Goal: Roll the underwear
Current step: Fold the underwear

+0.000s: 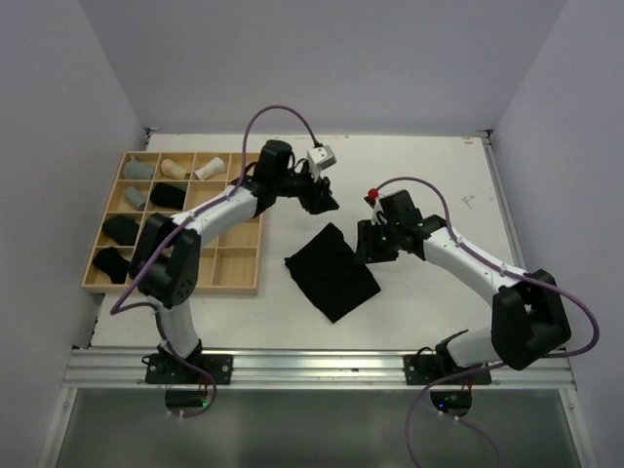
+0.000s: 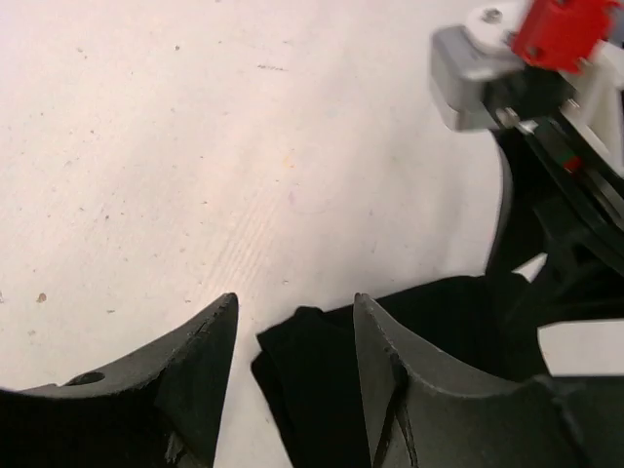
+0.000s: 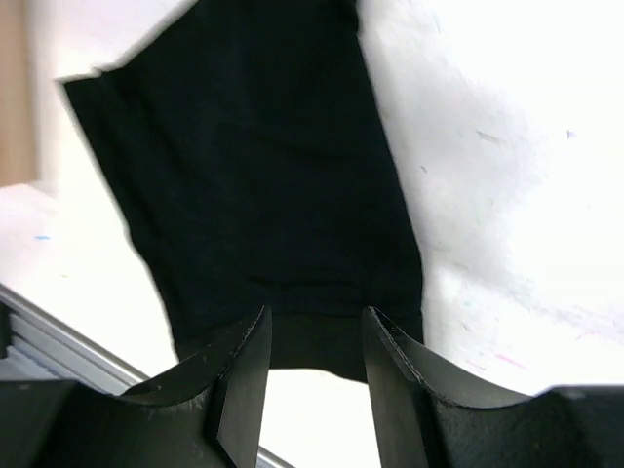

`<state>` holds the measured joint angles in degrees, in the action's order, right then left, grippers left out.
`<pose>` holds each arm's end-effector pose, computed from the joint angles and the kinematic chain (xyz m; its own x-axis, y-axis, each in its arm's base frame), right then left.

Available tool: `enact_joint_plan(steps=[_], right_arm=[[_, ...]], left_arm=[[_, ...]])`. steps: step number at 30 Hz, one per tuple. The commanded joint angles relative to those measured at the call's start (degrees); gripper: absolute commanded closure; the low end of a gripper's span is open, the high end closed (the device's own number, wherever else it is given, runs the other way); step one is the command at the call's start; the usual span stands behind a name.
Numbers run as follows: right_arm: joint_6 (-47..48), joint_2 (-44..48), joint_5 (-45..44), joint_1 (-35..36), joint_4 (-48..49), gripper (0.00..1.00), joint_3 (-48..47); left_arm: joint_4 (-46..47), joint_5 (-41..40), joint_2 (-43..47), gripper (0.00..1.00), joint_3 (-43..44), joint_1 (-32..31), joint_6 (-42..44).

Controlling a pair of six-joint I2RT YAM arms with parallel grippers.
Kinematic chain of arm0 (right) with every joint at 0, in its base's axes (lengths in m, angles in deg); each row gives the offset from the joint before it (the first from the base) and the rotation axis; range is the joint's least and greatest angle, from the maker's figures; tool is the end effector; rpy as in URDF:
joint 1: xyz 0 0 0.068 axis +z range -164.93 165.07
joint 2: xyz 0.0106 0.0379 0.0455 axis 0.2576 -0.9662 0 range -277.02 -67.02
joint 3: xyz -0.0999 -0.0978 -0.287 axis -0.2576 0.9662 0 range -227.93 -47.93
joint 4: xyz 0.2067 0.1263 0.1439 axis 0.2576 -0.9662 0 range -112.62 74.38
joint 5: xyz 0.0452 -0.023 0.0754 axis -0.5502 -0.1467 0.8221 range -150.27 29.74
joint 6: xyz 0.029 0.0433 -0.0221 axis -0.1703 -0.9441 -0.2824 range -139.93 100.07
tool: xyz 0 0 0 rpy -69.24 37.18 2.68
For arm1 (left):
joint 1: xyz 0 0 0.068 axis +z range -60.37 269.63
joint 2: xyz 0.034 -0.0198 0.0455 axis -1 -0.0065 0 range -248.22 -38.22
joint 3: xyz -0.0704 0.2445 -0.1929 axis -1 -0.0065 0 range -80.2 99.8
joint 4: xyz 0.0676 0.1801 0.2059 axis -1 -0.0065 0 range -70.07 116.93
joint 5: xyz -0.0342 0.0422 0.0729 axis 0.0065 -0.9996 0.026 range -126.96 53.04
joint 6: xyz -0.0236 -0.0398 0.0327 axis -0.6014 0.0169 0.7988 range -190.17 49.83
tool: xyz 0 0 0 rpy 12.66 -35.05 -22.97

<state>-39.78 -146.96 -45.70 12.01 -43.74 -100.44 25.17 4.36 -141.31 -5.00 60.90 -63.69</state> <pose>0.2570 0.1418 0.2584 -0.8834 -0.0802 -0.4616 -0.2820 0.8778 0.3872 0.3771 -0.2367 0.2942 -0.3335 0.2794 -0.9004 0.9076 0.3535 -0.2264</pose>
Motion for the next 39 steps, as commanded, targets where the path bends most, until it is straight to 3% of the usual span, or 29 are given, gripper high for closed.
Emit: enact_joint_plan(steps=[1, 7, 17, 22, 25, 27, 30, 34, 37, 39], right_arm=[[0.00, -3.28, -3.67, -0.57, -5.54, 0.53, 1.52], [-3.08, -5.05, -3.93, -1.54, -2.56, 0.53, 6.88], [-2.21, -9.00, 0.11, -1.71, 2.54, 0.57, 11.29], [-2.20, -11.02, 0.47, -1.71, 2.98, 0.60, 11.64], [-2.12, -13.04, 0.20, -1.71, 2.28, 0.62, 11.20], [-2.29, -13.57, -0.15, -1.71, 2.37, 0.64, 11.11], [-2.38, -14.54, -1.38, -1.71, 2.28, 0.66, 10.76], [-1.94, -15.24, -3.75, -1.80, 1.67, 0.69, 8.66], [-0.89, -16.12, -5.34, -3.02, 0.35, 0.70, 5.06], [0.16, -17.26, -7.26, -4.08, -0.79, 0.70, 1.12]], left_arm=[[-3.25, -2.82, -9.57, 0.45, 7.92, -0.89, -0.59], [-7.71, -5.46, -16.96, 0.45, 14.00, -3.61, 0.11], [-13.36, -8.89, -20.57, 0.52, 12.43, -5.19, 3.54], [-10.73, -11.26, -20.40, 0.85, 10.67, -4.76, 1.17], [-7.65, -13.98, -19.96, 0.98, 9.88, -3.53, -1.90], [-6.16, -14.86, -20.40, 1.00, 9.97, -2.65, -4.10], [-4.23, -13.55, -21.10, 1.00, 10.32, -0.98, -6.04], [-0.27, -12.14, -19.44, 0.81, 8.83, -0.36, -9.11], [1.05, -11.00, -16.72, 0.61, 7.95, -0.01, -9.82], [6.30, -8.81, -13.91, 0.51, 5.42, 0.51, -9.47]])
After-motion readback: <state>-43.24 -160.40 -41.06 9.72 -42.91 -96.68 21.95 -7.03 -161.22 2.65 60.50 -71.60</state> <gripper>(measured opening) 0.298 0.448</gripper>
